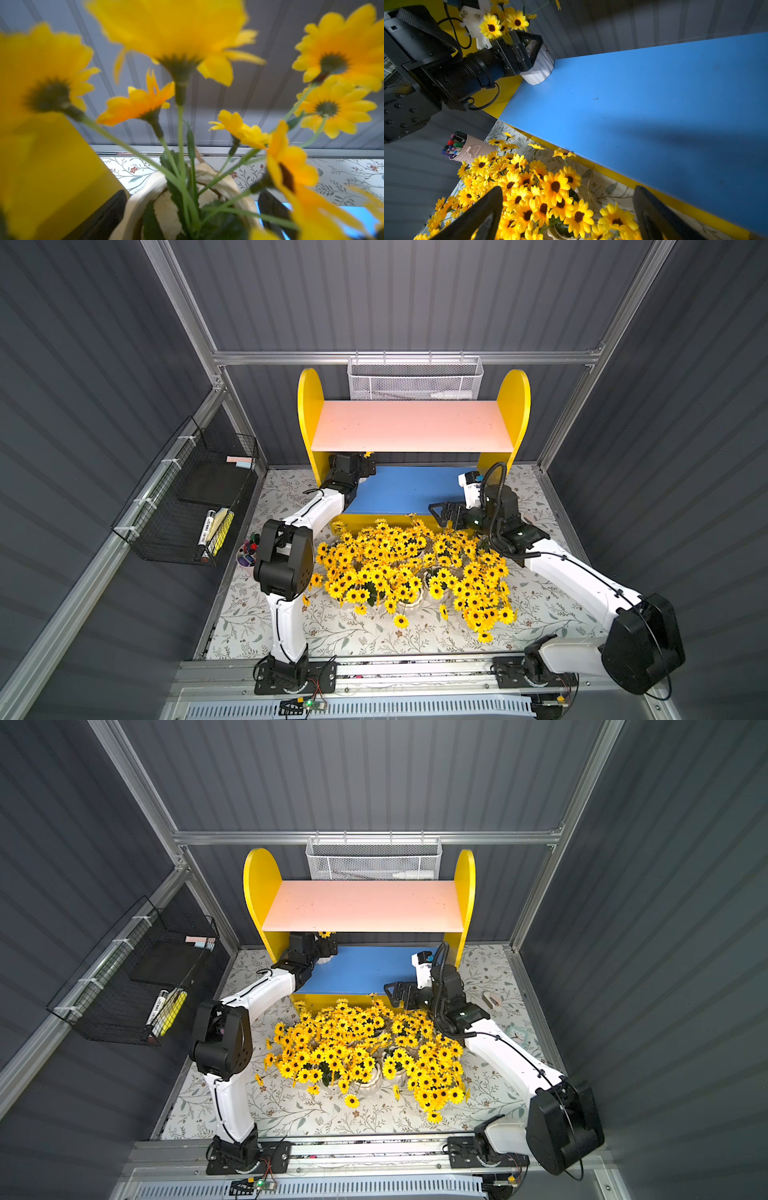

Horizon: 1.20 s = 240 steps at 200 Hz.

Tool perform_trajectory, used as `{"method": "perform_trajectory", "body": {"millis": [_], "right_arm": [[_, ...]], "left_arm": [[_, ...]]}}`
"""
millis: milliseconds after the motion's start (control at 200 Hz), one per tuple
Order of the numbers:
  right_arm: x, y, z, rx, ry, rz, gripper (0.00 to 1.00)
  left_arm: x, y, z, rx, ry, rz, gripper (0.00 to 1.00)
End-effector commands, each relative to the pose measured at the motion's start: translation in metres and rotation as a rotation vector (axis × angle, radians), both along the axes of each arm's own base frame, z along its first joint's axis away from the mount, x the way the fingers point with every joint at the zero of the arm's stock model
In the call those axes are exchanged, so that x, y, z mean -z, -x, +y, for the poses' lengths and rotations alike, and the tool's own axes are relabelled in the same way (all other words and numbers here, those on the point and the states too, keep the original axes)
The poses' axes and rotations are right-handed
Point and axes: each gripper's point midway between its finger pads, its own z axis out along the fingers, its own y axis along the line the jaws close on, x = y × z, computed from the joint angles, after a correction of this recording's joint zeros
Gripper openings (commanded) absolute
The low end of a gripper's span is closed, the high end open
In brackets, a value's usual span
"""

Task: Take the sunflower pots off the shelves
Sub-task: Pick up the sunflower pot from the shelf.

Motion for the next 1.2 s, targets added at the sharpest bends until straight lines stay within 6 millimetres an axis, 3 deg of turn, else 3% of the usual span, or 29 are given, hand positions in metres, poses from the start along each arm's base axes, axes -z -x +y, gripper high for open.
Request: {"method": "perform_trajectory", "body": {"millis": [0,785,1106,1131,1196], "right_arm": [[-0.012,-0.001,-0.002,-0.004,-0.003,-0.038,0.99],[-0.017,0.001,-0.004,0.002,-0.010,-0.057,0.99],[-0.020,0.004,-0.004,-0.003,-0.024,-0.055,0.99],[-0.020,0.004,-0.004,-0.002,-0.023,-0.055,0.99],[-0.022,0.005,-0.005,0.001,-0.026,-0.060,0.99]], "left_arm": [[0.004,-0.003,0.000,0.024,-0.017,-0.002,0.99],[-0.001,0.017,0.000,0.065,-0.049,-0.018,0.74],[-0.015,0.032,-0.008,0.123,-0.011,-0.029,0.41],[0.000,0.038,-0.008,0.132,-0.016,0.006,0.38],[0.001,0.044,-0.012,0.160,-0.003,0.018,0.29]]}}
